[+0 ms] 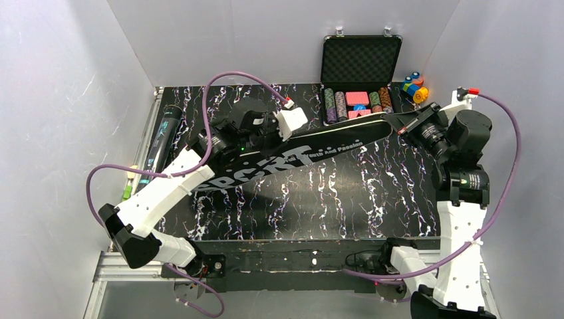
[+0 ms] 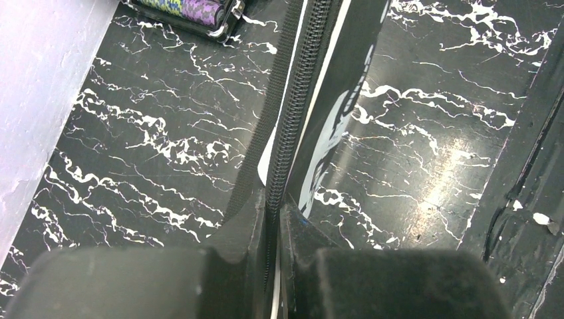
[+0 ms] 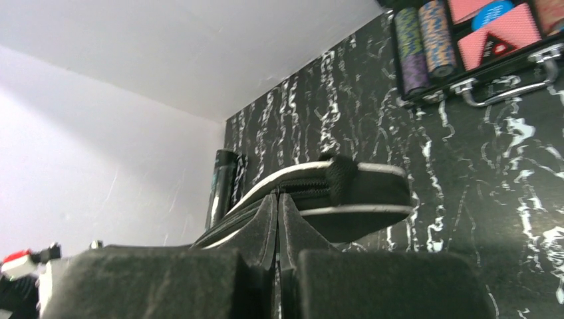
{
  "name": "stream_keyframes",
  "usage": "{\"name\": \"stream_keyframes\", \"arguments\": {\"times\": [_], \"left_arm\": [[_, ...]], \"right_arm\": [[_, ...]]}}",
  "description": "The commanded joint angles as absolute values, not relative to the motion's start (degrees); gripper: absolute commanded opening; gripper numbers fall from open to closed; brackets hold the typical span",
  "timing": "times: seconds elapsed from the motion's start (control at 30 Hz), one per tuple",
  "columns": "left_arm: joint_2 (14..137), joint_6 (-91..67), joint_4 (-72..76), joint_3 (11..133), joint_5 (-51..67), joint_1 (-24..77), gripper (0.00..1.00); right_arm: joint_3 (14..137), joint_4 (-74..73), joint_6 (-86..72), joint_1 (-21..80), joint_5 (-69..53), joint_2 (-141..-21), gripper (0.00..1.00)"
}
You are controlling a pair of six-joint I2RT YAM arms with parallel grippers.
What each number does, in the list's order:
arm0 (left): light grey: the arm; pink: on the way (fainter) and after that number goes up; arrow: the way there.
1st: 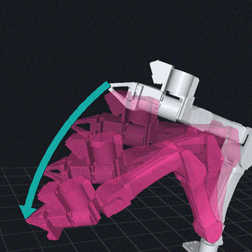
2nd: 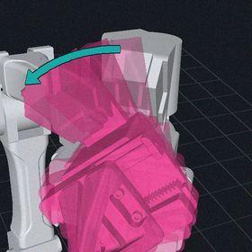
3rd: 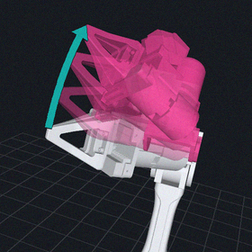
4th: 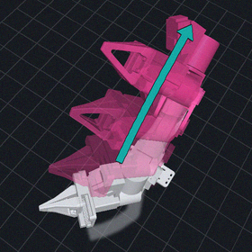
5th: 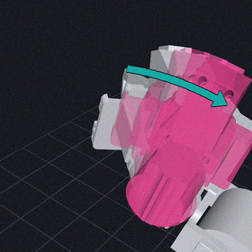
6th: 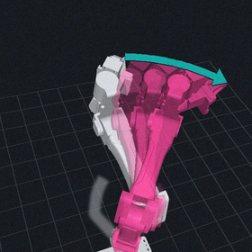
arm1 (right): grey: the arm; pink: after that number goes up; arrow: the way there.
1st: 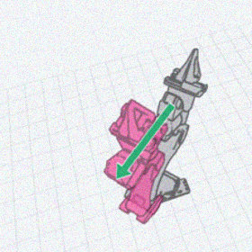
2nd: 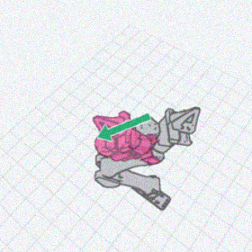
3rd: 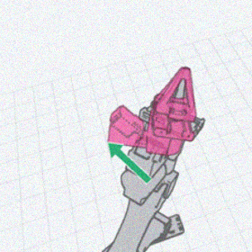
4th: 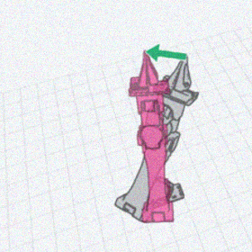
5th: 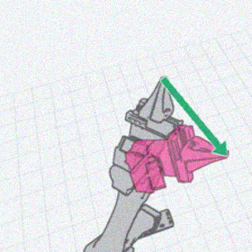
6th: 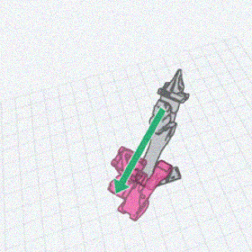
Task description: Pack up the badminton gear
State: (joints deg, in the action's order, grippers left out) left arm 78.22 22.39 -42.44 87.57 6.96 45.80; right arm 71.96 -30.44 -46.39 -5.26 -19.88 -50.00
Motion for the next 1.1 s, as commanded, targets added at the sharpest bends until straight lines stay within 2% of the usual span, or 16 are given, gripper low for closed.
{"name": "stream_keyframes", "arguments": {"times": [0.0, 0.17, 0.2, 0.3, 0.33, 0.4, 0.63, 0.93, 1.07], "left_arm": [[73.8, 23.5, -41.6, 88.1, 4.1, 44.8, 0.0], [74.2, 23.6, -41.5, 88.4, 4.2, 44.8, 0.0], [74.4, 23.7, -41.6, 88.6, 4.2, 44.8, 0.0], [75.3, 24.0, -41.4, 89.3, 4.0, 44.9, 0.0], [75.8, 24.3, -41.3, 89.7, 4.0, 45.0, 0.0], [77.0, 25.1, -40.9, 90.8, 3.5, 45.3, 0.0], [86.5, 32.2, -40.0, 98.9, 0.9, 46.5, 0.0], [98.1, 56.3, -21.0, 97.9, -10.3, 49.7, 0.0], [100.8, 56.9, -21.1, 98.6, -7.9, 50.4, 0.0]], "right_arm": [[73.2, -32.8, -44.1, -10.1, -7.4, -52.7, 0.01], [72.4, -30.8, -47.1, -11.1, -13.5, -53.0, 0.12], [72.8, -31.0, -47.6, -11.2, -13.7, -53.1, 0.17], [73.7, -31.8, -49.1, -11.7, -14.4, -52.6, 0.43], [74.1, -32.1, -49.7, -11.7, -14.4, -52.5, 0.49], [74.5, -32.5, -51.2, -12.1, -14.5, -51.9, 0.55], [77.7, -34.1, -54.0, -12.5, -13.5, -49.5, 0.55], [74.9, -34.5, -54.9, -12.5, -11.6, -47.3, 0.52], [73.8, -34.4, -54.8, -12.5, -11.5, -46.8, 0.52]]}}
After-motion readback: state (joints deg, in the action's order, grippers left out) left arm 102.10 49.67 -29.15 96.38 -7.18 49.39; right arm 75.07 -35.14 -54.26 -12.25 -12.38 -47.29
